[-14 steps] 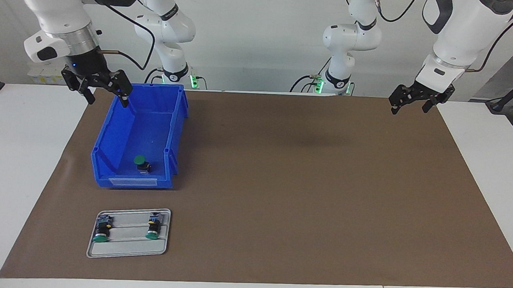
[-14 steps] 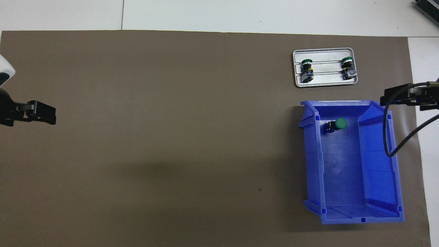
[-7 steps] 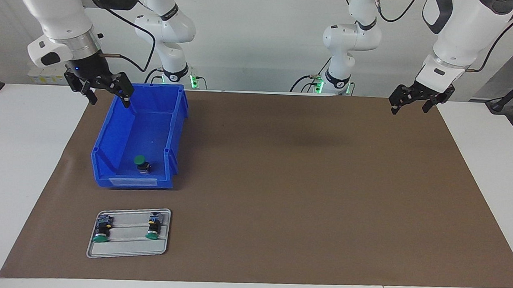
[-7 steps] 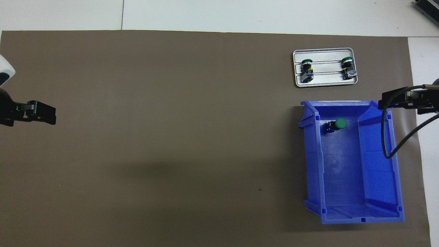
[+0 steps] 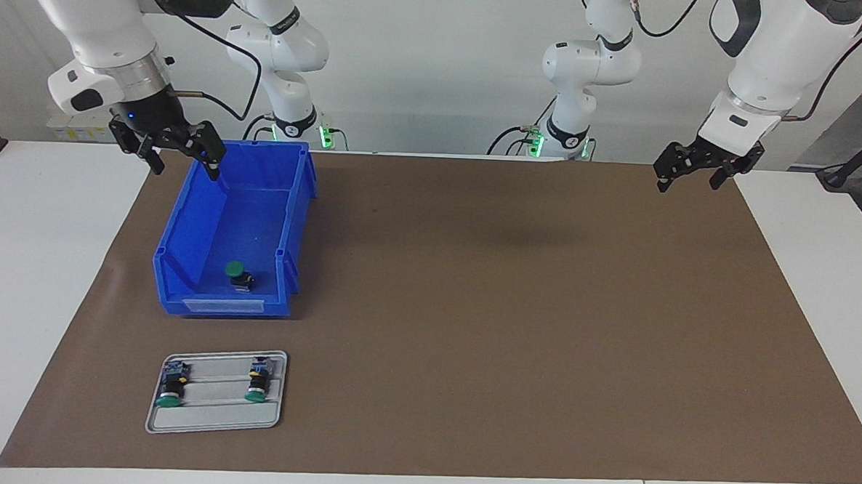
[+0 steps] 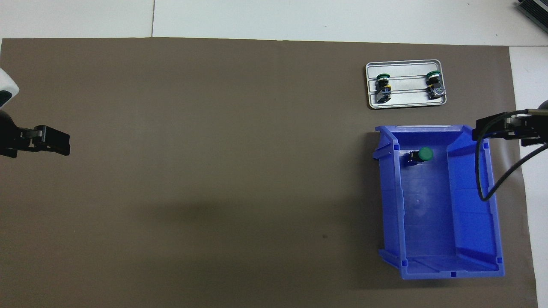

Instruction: Place and press button with both arms

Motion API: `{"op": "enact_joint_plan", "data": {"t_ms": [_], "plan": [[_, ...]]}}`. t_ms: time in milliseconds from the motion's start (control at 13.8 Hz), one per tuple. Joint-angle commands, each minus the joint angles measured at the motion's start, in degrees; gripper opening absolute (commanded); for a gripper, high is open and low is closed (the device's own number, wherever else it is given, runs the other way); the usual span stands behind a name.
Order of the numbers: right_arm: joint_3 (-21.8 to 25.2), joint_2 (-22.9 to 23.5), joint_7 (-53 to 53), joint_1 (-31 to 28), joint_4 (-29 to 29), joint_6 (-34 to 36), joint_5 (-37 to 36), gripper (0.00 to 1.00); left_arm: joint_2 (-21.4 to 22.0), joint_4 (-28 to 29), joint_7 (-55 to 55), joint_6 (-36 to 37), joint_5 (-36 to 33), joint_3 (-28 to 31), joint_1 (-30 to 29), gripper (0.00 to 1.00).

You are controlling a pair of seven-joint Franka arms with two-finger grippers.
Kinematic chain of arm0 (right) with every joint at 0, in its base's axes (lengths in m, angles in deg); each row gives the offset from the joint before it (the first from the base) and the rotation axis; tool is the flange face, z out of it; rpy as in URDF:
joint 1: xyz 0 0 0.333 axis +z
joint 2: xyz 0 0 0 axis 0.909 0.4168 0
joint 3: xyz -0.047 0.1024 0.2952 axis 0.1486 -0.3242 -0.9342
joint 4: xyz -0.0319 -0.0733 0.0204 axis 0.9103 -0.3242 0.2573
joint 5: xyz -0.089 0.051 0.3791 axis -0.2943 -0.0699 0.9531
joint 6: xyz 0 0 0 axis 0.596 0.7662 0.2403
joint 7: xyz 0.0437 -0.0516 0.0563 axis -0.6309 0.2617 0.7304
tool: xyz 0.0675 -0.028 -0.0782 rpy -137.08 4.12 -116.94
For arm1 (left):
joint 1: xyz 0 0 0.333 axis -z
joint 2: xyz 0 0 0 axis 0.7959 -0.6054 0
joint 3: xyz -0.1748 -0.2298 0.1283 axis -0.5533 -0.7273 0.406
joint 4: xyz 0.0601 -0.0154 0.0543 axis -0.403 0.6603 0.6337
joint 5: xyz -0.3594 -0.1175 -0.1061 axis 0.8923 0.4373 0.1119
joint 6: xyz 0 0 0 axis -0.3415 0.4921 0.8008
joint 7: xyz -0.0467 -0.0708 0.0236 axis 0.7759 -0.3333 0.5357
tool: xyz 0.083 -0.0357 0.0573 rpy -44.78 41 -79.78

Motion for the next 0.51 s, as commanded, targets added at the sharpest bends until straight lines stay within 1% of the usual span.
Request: {"op": "enact_joint_plan", "data": {"t_ms": [0, 436], "plan": [[-0.3, -1.9, 0.9, -0.2, 2.3, -0.2, -1.1, 1.0, 1.9, 2.2, -0.1, -0.7, 0.6, -0.4, -0.8, 1.0], [-0.3, -1.9, 0.6, -0.1, 2.3, -0.6, -1.2, 1.0, 1.9, 2.2, -0.1, -0.7, 0.6, -0.4, -0.8, 1.0]]}}
